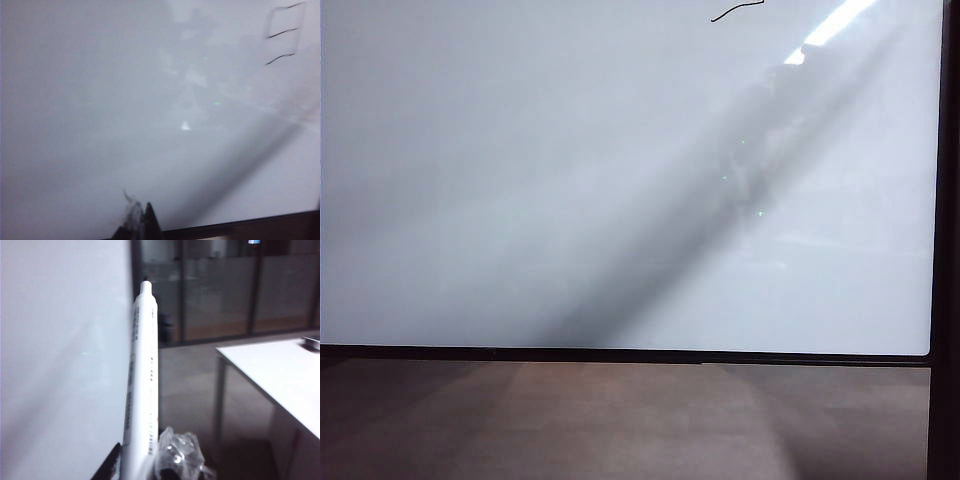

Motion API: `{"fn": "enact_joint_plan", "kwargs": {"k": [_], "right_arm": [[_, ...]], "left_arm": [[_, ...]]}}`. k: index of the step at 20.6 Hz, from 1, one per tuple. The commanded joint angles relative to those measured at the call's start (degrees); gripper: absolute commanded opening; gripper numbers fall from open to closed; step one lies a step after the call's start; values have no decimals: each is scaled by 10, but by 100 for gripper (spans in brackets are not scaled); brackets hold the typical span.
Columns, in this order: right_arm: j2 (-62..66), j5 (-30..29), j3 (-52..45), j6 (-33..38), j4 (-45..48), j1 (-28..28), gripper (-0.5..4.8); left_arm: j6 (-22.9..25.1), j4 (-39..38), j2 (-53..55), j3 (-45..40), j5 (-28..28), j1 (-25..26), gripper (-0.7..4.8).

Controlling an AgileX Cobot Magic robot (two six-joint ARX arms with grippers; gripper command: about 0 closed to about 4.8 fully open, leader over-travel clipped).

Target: Reach to the right to find the marker pen, pick it up, and write the number 9 on the whiteboard.

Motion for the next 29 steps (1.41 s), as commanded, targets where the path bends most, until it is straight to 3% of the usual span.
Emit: {"fn": "enact_joint_plan", "kwargs": {"k": [1, 6, 11, 14, 18, 22, 25, 29], "right_arm": [[50, -47, 3, 26, 54, -52, -2], [70, -89, 2, 46, 59, -73, -2], [67, -148, 2, 78, 59, -72, -2], [59, -158, 1, 78, 57, -66, -3], [-1, -153, -32, 78, 49, -34, -3], [-92, -151, -110, 78, 16, -3, -3], [-182, -156, -174, 80, -6, 0, -3], [-298, -152, -230, 80, -64, -2, -2]], "left_arm": [[1, 4, -56, -71, 2, 69, -5], [1, -5, -67, -176, 2, 171, -5], [1, -7, -67, -262, 2, 213, -5], [1, -9, -67, -305, 2, 213, -5], [1, 78, -67, -325, 3, 212, -5], [1, 64, -67, -327, -11, 183, -5], [1, 64, -67, -327, -9, 143, -5], [1, 64, -67, -327, -9, 127, -5]]}}
